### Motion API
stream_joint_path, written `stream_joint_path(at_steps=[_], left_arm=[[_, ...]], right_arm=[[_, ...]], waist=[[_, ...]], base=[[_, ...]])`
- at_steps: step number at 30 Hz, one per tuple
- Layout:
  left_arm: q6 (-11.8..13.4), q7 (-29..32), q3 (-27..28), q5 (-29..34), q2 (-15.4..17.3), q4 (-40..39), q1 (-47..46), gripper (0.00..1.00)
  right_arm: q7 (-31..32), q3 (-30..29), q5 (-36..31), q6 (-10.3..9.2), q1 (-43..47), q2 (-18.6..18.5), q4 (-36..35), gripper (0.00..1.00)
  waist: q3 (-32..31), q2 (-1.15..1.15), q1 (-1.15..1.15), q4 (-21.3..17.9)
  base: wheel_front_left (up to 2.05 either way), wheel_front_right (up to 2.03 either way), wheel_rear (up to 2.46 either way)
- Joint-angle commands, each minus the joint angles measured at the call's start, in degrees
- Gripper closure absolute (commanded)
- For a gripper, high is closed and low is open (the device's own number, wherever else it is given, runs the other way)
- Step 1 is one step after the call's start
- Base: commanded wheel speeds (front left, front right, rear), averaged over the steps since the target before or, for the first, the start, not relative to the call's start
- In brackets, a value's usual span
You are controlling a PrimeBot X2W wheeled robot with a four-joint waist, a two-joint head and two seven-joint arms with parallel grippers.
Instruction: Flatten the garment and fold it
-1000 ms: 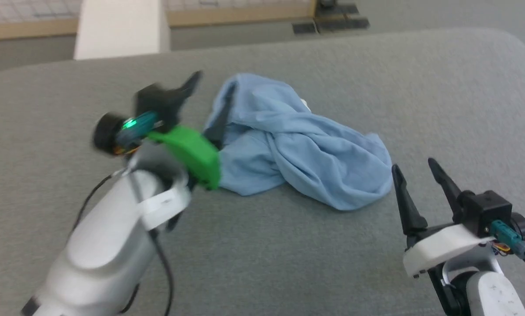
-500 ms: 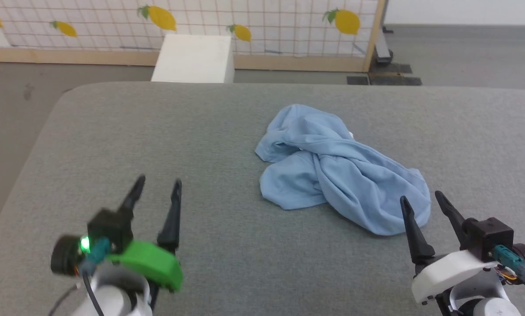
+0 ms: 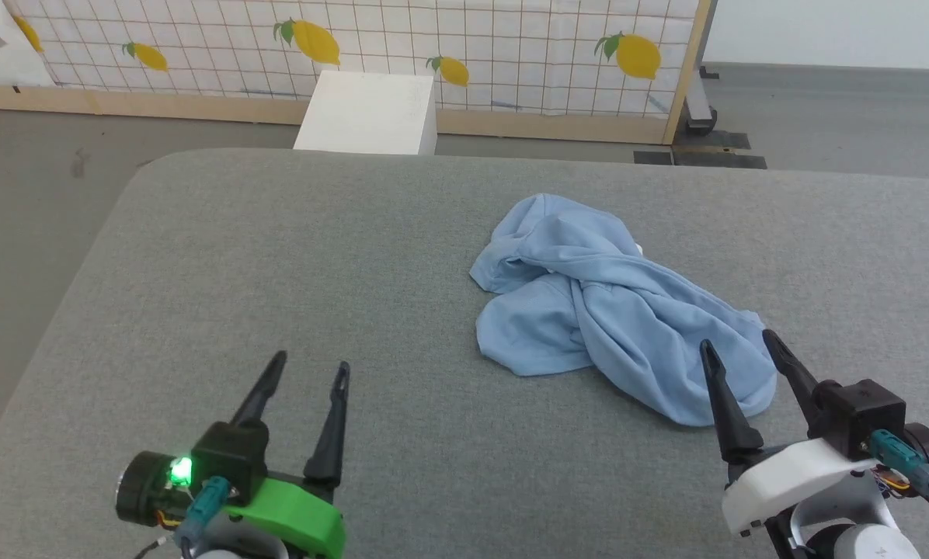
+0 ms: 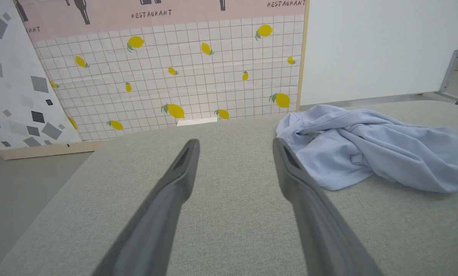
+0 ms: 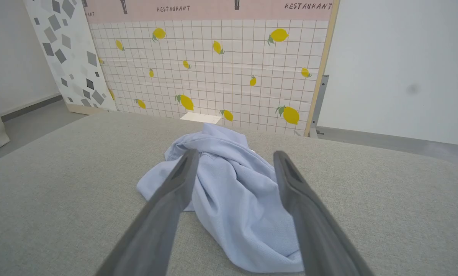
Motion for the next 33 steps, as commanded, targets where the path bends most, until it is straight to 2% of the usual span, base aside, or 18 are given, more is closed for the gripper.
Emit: stream_joint_path(at_steps=[1,10,16,20,24,28,33], left_arm=[[-0.3,-0.6,-0.1,0.3,-0.5,0.3,0.7,0.00],[-1.8,0.2,-0.3,-2.3,-1.3,0.7,0.6,0.00],[-2.4,0.6,-0.5,-2.2,-1.8,0.0,-1.4,0.00],[-2.8,0.2,-0.9,-1.6,-2.8,-0.8,-3.3,0.00],[-3.1,-0.3,-1.2,-0.8,-4.1,-0.7,-5.5,0.00],[-3.8,-0.9,-1.6,-0.2,-5.8,0.0,-7.6,0.00],[-4.7,-1.5,-1.9,0.3,-7.9,1.2,-9.5,0.00]], right_arm=[[0.1,0.0,0.0,-0.09,0.7,0.2,-0.3,0.00],[0.2,-0.6,-0.3,-0.09,1.0,0.3,-0.7,0.00],[4.1,-1.8,-0.9,-0.09,-0.5,-1.6,-1.8,0.00],[12.0,2.4,1.7,-0.09,-5.5,-6.8,-3.8,0.00],[24.2,8.5,7.1,-0.09,-14.0,-14.3,-4.2,0.00],[38.4,16.0,13.6,-0.09,-25.2,-22.1,-1.6,0.00],[50.7,24.1,19.7,-0.09,-37.4,-27.6,3.9,0.00]], waist=[[0.1,0.00,0.00,-0.2],[1.1,0.00,0.00,-0.2],[4.5,0.00,0.00,2.3],[8.2,0.00,0.00,5.0],[12.0,0.00,0.00,8.1],[15.6,0.00,0.00,11.9],[18.8,0.00,0.00,16.1]], base=[[0.00,0.00,0.00],[0.00,0.00,0.00],[0.00,0.00,0.00],[0.00,0.00,0.00],[0.00,0.00,0.00],[0.00,0.00,0.00],[0.00,0.00,0.00]])
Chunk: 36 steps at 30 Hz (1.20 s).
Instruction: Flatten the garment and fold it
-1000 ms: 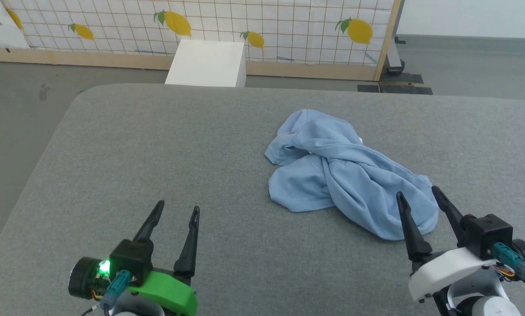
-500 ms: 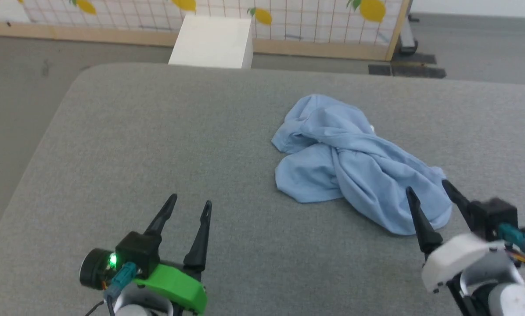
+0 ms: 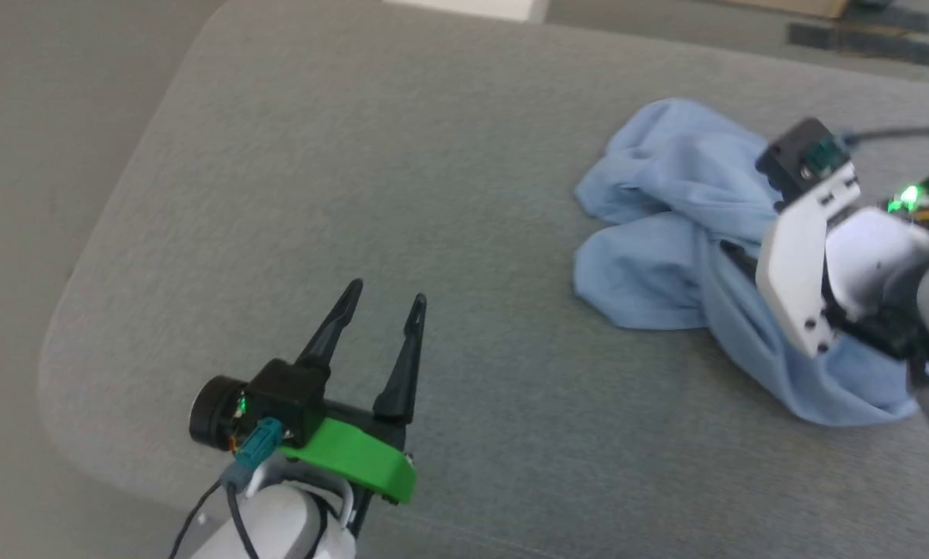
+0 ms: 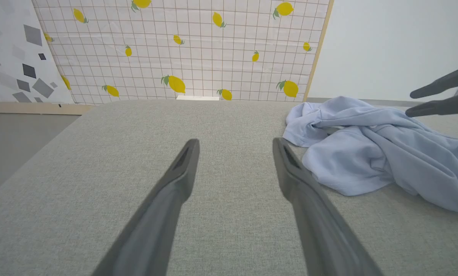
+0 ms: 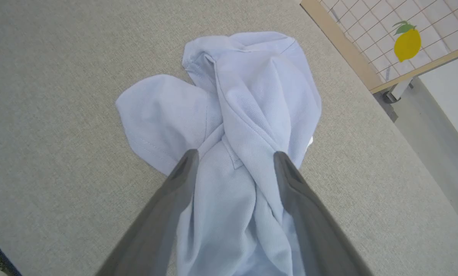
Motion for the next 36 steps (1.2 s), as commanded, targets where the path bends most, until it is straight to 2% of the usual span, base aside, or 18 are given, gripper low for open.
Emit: stream_joint_path(at_steps=[1,4,9,17,18,19,27,32,36], left_arm=[[-0.4,-0.6,0.0,0.8,-0.7,0.6,-1.2,0.00],[-1.0,-0.8,-0.2,1.1,-2.0,1.4,-2.0,0.00],[-1.9,-1.0,-0.5,1.6,-3.9,2.9,-2.8,0.00],[-2.9,-1.2,-0.5,2.7,-5.9,4.1,-2.8,0.00],[-3.0,-1.2,-0.6,2.8,-6.1,4.3,-2.8,0.00],[-3.2,-1.2,-0.6,2.9,-6.3,4.4,-2.8,0.00],[-3.8,-1.2,-0.2,3.5,-6.1,5.9,-1.7,0.00],[-3.6,-1.1,0.1,3.4,-5.0,6.3,-0.8,0.00],[-3.3,-0.3,0.0,3.2,-3.9,5.7,0.3,0.00]], right_arm=[[2.3,2.1,1.2,-0.09,-3.1,-0.8,1.8,0.00],[4.5,5.9,2.2,-0.09,-8.2,-2.4,5.3,0.00],[4.1,11.1,1.7,-0.09,-13.8,-4.3,11.9,0.00],[4.0,13.7,3.2,-0.09,-16.8,-4.1,20.6,0.00],[3.7,13.8,3.3,-0.09,-17.0,-4.0,21.1,0.54],[2.9,13.7,3.4,-0.09,-17.3,-4.0,21.5,1.00],[-2.9,11.3,7.6,-0.09,-18.3,0.0,22.3,1.00],[-6.3,6.2,12.3,-0.09,-18.9,4.7,20.3,1.00],[-8.8,-1.8,15.7,-0.09,-18.8,9.2,19.3,1.00]], waist=[[5.7,0.00,0.00,6.3],[6.8,0.00,0.00,8.4],[7.9,0.00,0.00,10.9],[9.0,0.00,0.00,11.9],[9.0,0.00,0.00,11.9],[9.0,0.00,0.00,11.8],[5.2,0.00,0.00,8.5],[1.4,0.00,0.00,4.8],[-0.9,0.00,0.00,1.3]], base=[[0.00,0.00,0.00],[0.00,0.00,0.00],[0.00,0.00,0.00],[0.00,0.00,0.00],[0.00,0.00,0.00],[0.00,0.00,0.00],[0.00,0.00,0.00],[0.00,0.00,0.00],[0.00,0.00,0.00]])
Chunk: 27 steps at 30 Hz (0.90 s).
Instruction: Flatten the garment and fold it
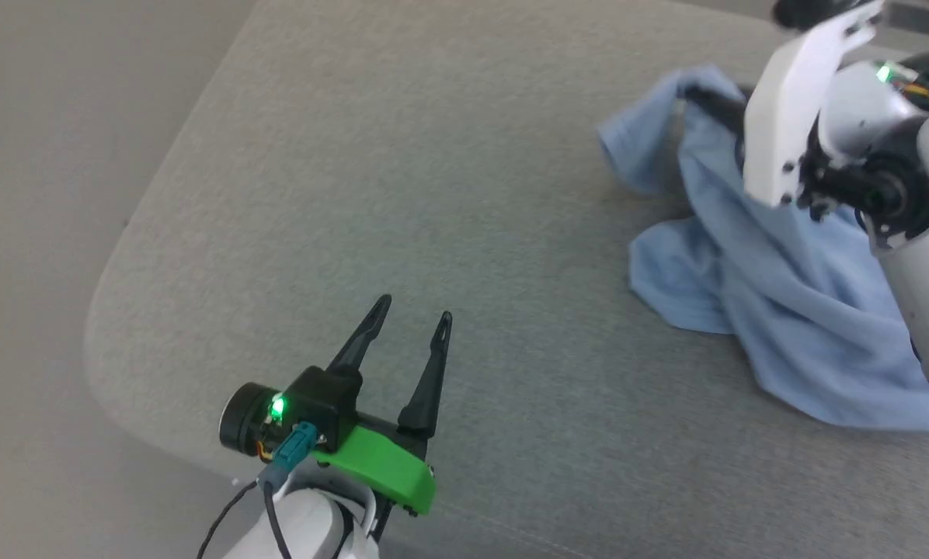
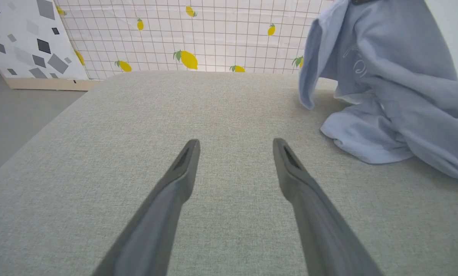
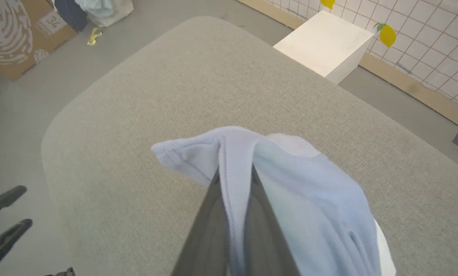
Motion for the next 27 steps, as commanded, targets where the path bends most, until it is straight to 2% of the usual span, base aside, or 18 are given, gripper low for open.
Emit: stream_joint_path(at_steps=[1,5,13,18,22,23,24,27], left_arm=[[0.1,0.3,0.0,0.2,0.5,-0.3,0.8,0.00],[0.4,1.0,-0.2,0.1,1.2,-1.1,1.5,0.00],[0.9,2.0,-0.6,0.0,2.1,-2.7,2.3,0.00],[1.1,2.4,-0.4,-0.1,2.8,-3.5,2.4,0.00],[1.1,2.6,-0.2,-0.2,3.1,-3.8,2.0,0.00],[1.1,2.7,-0.2,-0.3,3.1,-3.8,1.9,0.00],[1.2,2.8,-0.1,-0.3,3.1,-3.7,1.7,0.00],[1.4,2.8,0.3,-0.7,3.1,-3.5,1.4,0.00]], right_arm=[[-1.0,-2.5,0.5,-0.09,-0.7,0.8,-0.4,1.00],[-3.1,-11.3,-1.5,-0.09,2.0,1.0,-0.9,1.00],[-6.8,-33.9,-9.2,-0.09,16.5,0.2,1.2,1.00],[-8.7,-48.7,-17.6,-0.09,23.7,2.7,4.9,1.00],[-8.9,-56.8,-23.3,-0.09,25.7,6.3,7.3,1.00],[-9.0,-58.2,-24.8,-0.09,25.9,7.0,7.6,0.56],[-9.4,-59.3,-26.9,-0.09,26.1,7.8,7.8,0.00],[-10.8,-58.2,-30.1,-0.09,26.3,9.8,7.0,0.00]], waist=[[-4.3,0.00,0.00,-5.2],[-5.4,0.00,0.00,-7.4],[-5.4,0.00,0.00,-9.2],[-4.7,0.00,0.00,-9.7],[-4.3,0.00,0.00,-10.0],[-4.3,0.00,0.00,-10.0],[-4.3,0.00,0.00,-10.1],[-4.9,0.00,0.00,-10.7]], base=[[0.00,0.00,0.00],[0.00,0.00,0.00],[0.00,0.00,0.00],[0.00,0.00,0.00],[0.00,0.00,0.00],[0.00,0.00,0.00],[0.00,0.00,0.00],[0.00,0.00,0.00]])
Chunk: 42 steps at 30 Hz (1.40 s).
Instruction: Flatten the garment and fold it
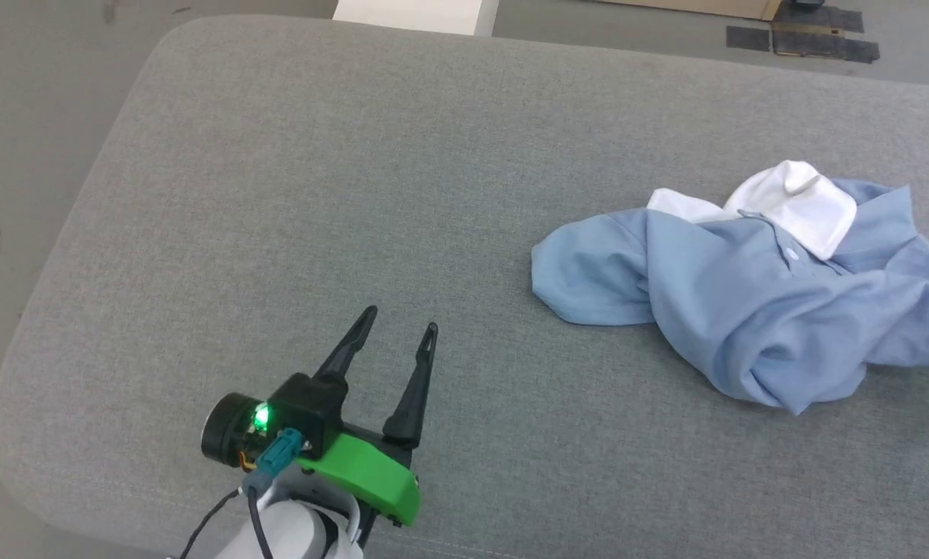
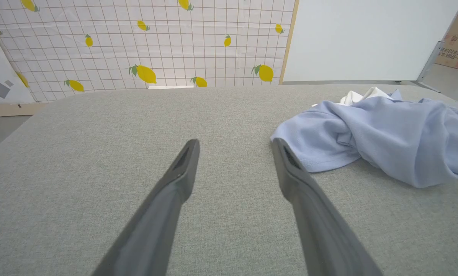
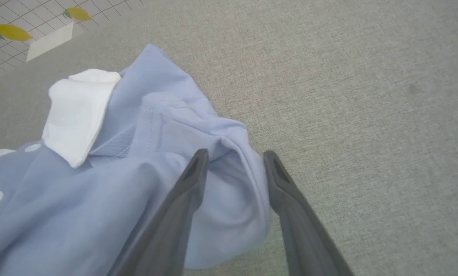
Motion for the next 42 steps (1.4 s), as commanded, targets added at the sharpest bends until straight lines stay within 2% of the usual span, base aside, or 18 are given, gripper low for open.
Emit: stream_joint_path(at_steps=[1,4,7,11,16,23,27,32,36,42], left_arm=[[0.4,0.1,0.5,-0.4,0.3,0.1,-0.6,0.00],[0.8,0.1,1.3,-1.0,0.5,0.1,-0.6,0.00],[1.2,0.2,2.1,-1.6,0.8,-0.1,-0.7,0.00],[1.7,0.5,3.3,-2.7,1.1,-0.5,-0.7,0.00],[2.1,1.6,3.9,-4.0,1.2,-1.2,-0.4,0.00],[1.6,6.9,2.8,-6.5,2.0,-1.3,0.7,0.00],[1.1,9.8,1.9,-7.3,2.7,-1.8,0.7,0.00],[0.4,13.9,1.3,-7.3,3.7,-2.6,-2.6,0.00],[-0.9,21.6,0.2,-7.9,4.0,-1.6,-8.7,0.00],[-1.8,36.0,-0.5,-11.0,2.4,2.4,-20.3,0.00]], right_arm=[[-1.2,1.5,0.2,-0.08,0.2,1.1,-1.0,0.00],[-4.3,7.4,1.7,-0.08,0.7,1.5,-4.5,0.00],[-9.8,15.7,4.6,-0.08,2.9,-0.4,-10.3,0.00],[-17.0,24.0,8.1,-0.08,7.7,-3.5,-17.6,0.00],[-25.4,29.7,9.0,-0.08,14.8,-5.0,-24.7,0.00],[-34.0,30.1,5.8,-0.08,22.6,-0.7,-30.7,0.00],[-34.8,29.3,3.9,-0.08,25.3,2.6,-32.3,0.00],[-34.8,29.0,2.1,-0.08,26.4,3.9,-33.7,0.00],[-34.8,29.1,1.5,-0.08,26.3,4.1,-34.9,0.00],[-35.3,29.4,0.8,-0.08,25.3,4.4,-36.2,0.00]], waist=[[-0.7,0.00,0.00,-0.6],[-1.9,0.00,0.00,-1.5],[-3.1,0.00,0.00,-2.4],[-4.7,0.00,0.00,-3.5],[-5.5,0.00,0.00,-5.1],[-5.0,0.00,0.00,-7.4],[-4.1,0.00,0.00,-8.5],[-1.6,0.00,0.00,-10.3],[1.2,0.00,0.00,-12.0],[5.8,0.00,0.00,-14.4]], base=[[0.00,0.00,0.00],[0.00,0.00,0.00],[0.00,0.00,0.00],[0.00,0.00,0.00],[0.00,0.00,0.00],[0.00,0.00,0.00],[0.00,0.00,0.00],[0.00,0.00,0.00],[0.00,0.00,0.00],[0.00,0.00,0.00]])
